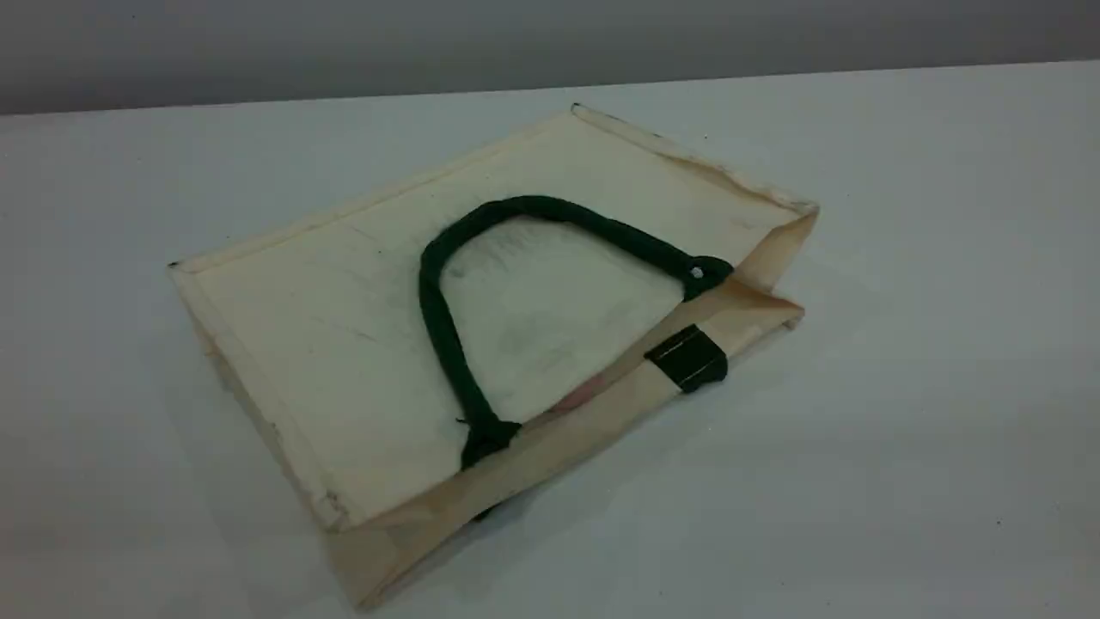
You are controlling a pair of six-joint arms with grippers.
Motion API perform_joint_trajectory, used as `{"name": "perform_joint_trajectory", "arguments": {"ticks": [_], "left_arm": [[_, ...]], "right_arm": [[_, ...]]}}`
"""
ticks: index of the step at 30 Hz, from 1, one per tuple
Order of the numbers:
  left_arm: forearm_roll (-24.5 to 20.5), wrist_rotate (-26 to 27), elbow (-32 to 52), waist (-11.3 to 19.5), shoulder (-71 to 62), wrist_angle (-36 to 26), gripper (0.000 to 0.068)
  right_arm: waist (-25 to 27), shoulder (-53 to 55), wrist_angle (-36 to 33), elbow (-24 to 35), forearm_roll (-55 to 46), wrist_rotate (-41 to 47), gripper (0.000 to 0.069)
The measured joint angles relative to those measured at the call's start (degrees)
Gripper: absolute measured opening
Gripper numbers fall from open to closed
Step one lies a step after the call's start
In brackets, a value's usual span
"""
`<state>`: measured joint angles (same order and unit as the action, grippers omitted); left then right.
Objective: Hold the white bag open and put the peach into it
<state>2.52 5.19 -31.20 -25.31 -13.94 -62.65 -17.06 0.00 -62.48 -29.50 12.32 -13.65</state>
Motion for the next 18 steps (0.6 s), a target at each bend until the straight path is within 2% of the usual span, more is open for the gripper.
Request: {"name": "perform_joint_trajectory", "arguments": {"ticks": [4, 18], "left_arm": [[0.0, 0.0, 2.5, 0.0, 0.0, 0.5, 0.0015], [-1.1, -1.6, 2.2, 0.0, 0.3, 0.9, 0.0018]], "right_arm": [[0.0, 0.0, 0.0, 0.0, 0.0, 0.0, 0.0023], [0.0, 0.0, 0.0, 0.0, -0.1, 0.0, 0.0034]]}}
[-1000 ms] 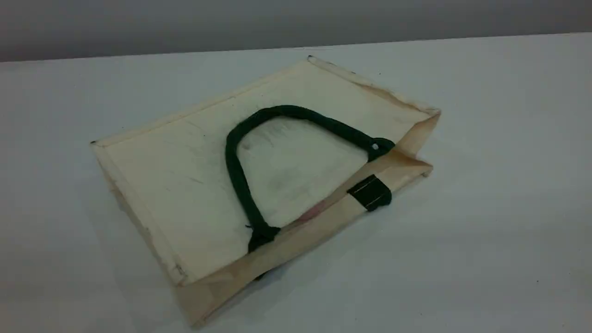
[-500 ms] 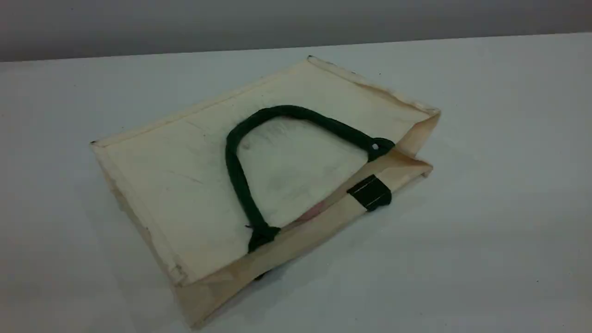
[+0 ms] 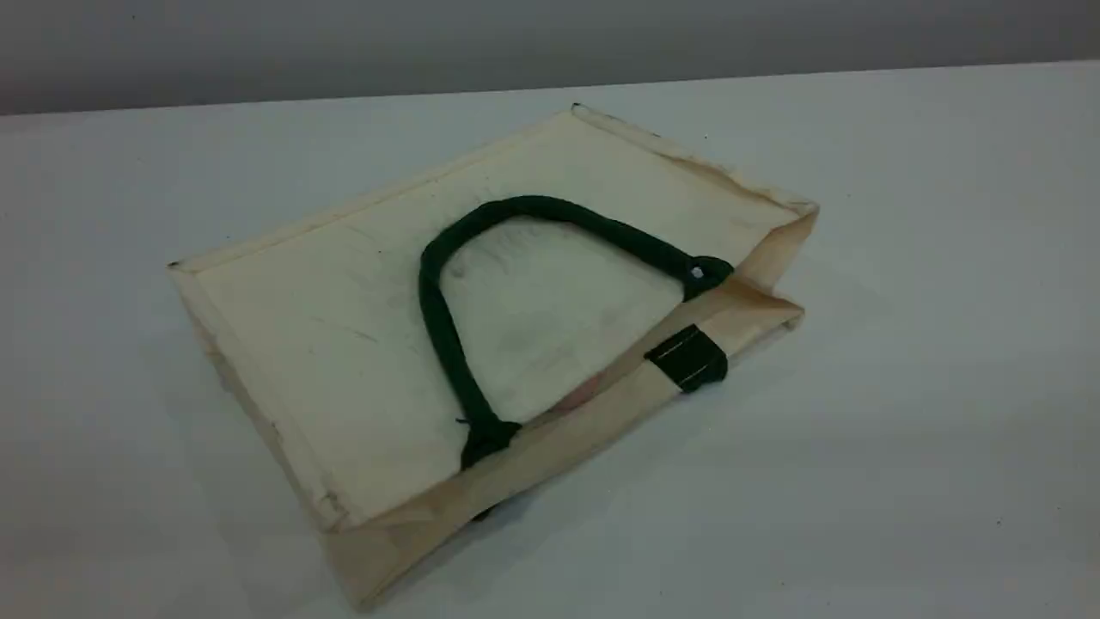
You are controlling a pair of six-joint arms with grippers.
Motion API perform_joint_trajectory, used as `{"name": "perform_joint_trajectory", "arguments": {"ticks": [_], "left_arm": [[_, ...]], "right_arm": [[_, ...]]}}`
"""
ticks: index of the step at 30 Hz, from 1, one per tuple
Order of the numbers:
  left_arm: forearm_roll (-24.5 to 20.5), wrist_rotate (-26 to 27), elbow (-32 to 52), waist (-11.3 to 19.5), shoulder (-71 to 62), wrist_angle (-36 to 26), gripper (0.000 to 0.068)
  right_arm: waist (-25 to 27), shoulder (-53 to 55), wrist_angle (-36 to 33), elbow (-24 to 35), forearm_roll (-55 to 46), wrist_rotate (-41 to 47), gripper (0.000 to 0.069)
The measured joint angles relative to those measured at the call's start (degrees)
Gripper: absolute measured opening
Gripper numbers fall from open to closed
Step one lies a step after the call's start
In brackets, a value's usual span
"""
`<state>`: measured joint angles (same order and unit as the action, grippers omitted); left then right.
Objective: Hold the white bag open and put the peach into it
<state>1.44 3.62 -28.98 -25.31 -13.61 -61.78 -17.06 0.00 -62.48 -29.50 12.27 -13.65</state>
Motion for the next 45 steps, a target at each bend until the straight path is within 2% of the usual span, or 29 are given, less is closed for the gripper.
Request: {"name": "perform_joint_trajectory", "arguments": {"ticks": [24, 29, 34, 38, 45], "left_arm": [[-0.4, 0.2, -0.5, 0.1, 0.0, 0.6, 0.0034], [-4.7, 0.8, -1.2, 0.1, 0.0, 8.5, 0.0036], [-4.0, 0.7, -0.5, 0.1, 0.0, 19.9, 0.0036], [-4.1, 0.7, 2.4, 0.1, 0.0, 29.3, 0.0039], [-4.2, 0.4, 8.7, 0.1, 0.0, 41.0, 0.0043]], "right_arm": [[0.0, 0.0, 1.5, -0.5, -1.0, -0.4, 0.0061], [0.0, 0.0, 9.3, -0.9, -0.9, -0.4, 0.0067], [0.0, 0.0, 21.5, 0.7, 0.5, 0.2, 0.0073], [0.0, 0.0, 31.3, 4.6, 1.7, 0.2, 0.0078], [0.0, 0.0, 42.5, 13.5, 4.8, 0.2, 0.0085]]}}
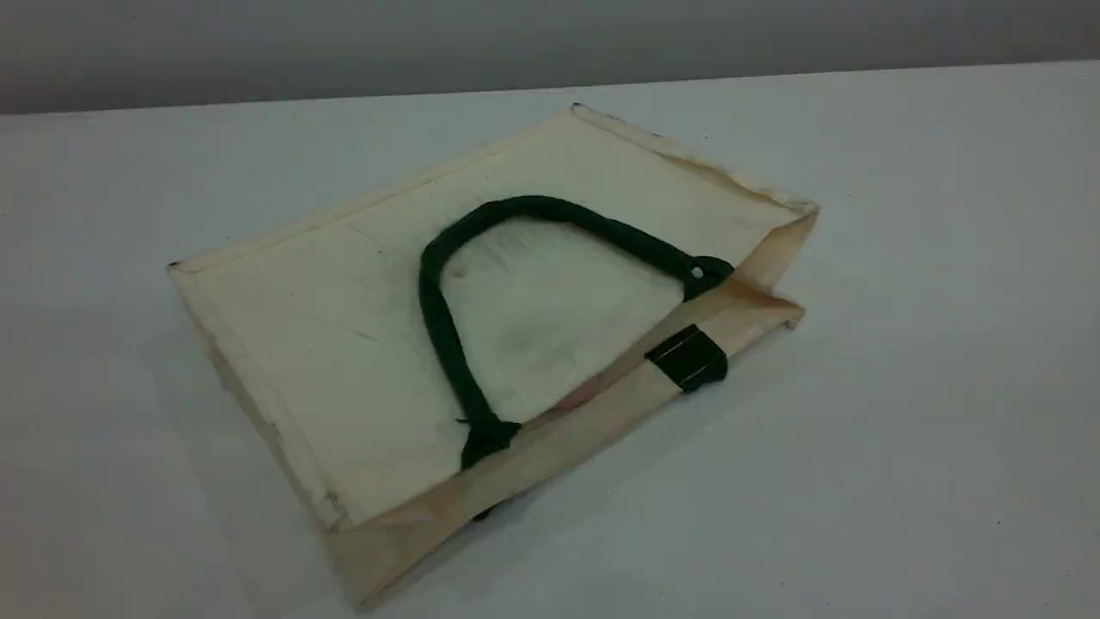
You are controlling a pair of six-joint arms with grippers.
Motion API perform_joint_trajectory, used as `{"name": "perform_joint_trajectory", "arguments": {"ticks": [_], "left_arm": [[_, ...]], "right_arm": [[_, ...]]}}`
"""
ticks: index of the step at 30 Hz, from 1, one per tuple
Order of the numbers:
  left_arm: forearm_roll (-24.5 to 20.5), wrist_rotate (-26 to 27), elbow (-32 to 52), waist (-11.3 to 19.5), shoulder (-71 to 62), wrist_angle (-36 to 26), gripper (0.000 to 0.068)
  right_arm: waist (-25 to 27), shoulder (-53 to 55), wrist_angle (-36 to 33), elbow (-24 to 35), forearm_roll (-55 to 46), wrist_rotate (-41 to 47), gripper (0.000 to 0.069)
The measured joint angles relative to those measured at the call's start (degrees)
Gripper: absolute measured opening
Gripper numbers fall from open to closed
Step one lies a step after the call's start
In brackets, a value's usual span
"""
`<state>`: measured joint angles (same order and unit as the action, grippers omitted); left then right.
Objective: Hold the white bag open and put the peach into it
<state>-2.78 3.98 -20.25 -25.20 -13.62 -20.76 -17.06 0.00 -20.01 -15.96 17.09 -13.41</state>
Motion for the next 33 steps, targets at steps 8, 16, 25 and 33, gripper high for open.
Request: {"name": "perform_joint_trajectory", "arguments": {"ticks": [8, 16, 25, 33], "left_arm": [[1.9, -0.7, 7.9, 0.0, 0.0, 9.4, 0.0045], [1.9, -0.7, 17.5, 0.0, 0.0, 25.6, 0.0053], [1.9, -2.0, 20.3, 0.0, 0.0, 26.5, 0.0057], [1.9, -2.0, 20.3, 0.0, 0.0, 22.2, 0.0059]], "right_arm": [[0.0, 0.0, 4.7, 8.1, 2.5, 0.0, 0.0094], [0.0, 0.0, 14.5, 15.5, 9.6, -0.5, 0.0102], [0.0, 0.0, 13.3, 16.0, 9.4, -9.7, 0.0105], [0.0, 0.0, 8.1, 16.0, 9.6, -12.7, 0.0113]]}}
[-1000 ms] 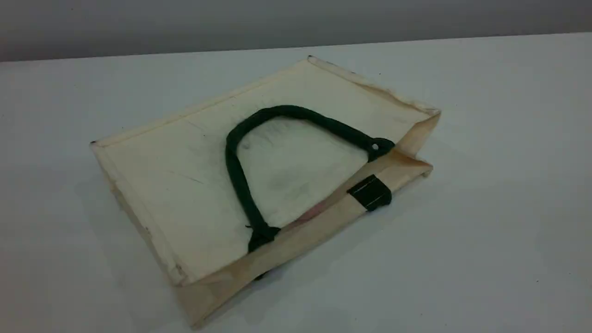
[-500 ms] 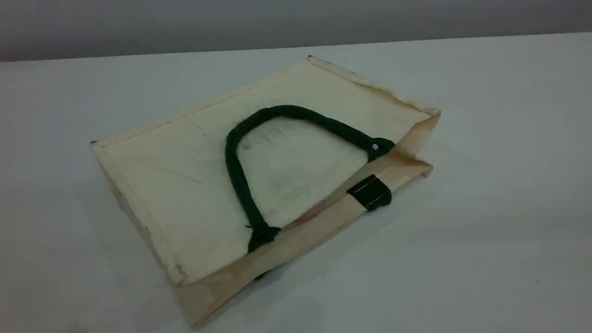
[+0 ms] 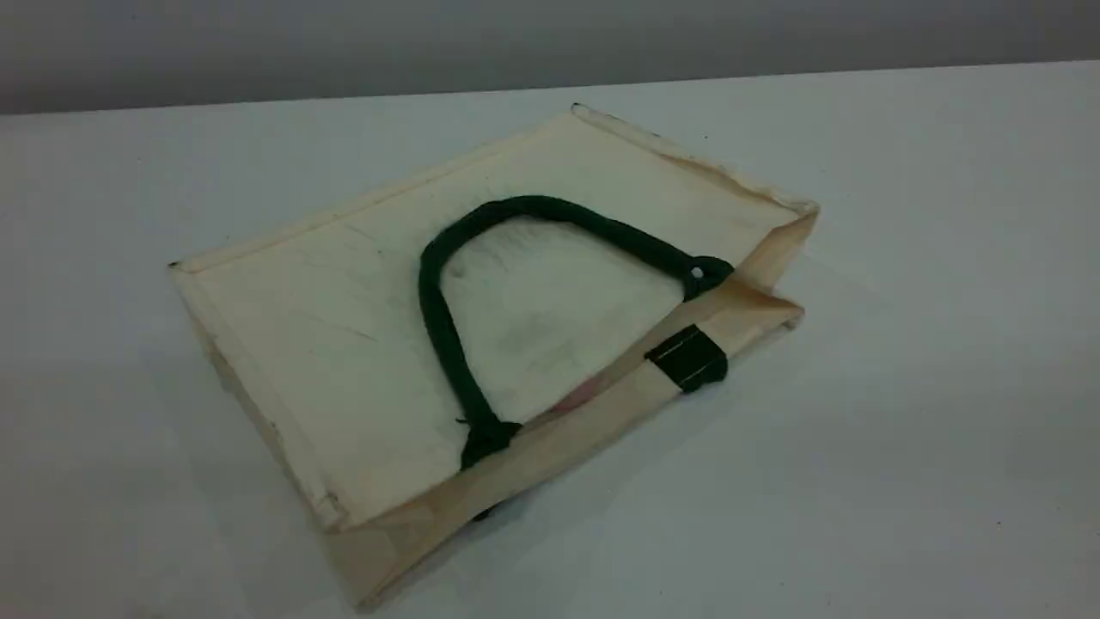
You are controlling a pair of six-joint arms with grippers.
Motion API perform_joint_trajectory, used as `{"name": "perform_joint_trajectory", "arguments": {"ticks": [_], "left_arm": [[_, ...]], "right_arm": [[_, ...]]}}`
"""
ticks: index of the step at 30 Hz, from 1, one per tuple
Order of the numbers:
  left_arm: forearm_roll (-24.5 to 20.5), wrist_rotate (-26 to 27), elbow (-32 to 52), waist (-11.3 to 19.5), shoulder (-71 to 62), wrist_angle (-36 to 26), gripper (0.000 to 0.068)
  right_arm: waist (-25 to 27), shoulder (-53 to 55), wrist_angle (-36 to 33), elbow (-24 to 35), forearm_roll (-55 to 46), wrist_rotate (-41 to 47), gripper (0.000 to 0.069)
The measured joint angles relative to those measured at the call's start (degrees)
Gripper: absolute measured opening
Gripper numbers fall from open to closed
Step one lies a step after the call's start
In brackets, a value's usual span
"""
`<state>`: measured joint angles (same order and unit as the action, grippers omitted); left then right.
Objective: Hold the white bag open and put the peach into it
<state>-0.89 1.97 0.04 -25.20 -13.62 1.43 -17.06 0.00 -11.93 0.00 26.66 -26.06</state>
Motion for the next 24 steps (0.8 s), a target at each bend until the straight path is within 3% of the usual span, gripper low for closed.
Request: {"name": "perform_joint_trajectory", "arguments": {"ticks": [9, 24], "left_arm": [[-0.7, 0.3, 0.0, 0.0, 0.0, -9.2, 0.0069], [-0.4, 0.3, 0.0, 0.0, 0.0, -8.8, 0.0078]], "right_arm": [[0.0, 0.0, -1.9, 0.0, 0.1, -0.2, 0.0120], [0.0, 0.0, -2.3, 0.0, -1.5, -2.6, 0.0137]]}}
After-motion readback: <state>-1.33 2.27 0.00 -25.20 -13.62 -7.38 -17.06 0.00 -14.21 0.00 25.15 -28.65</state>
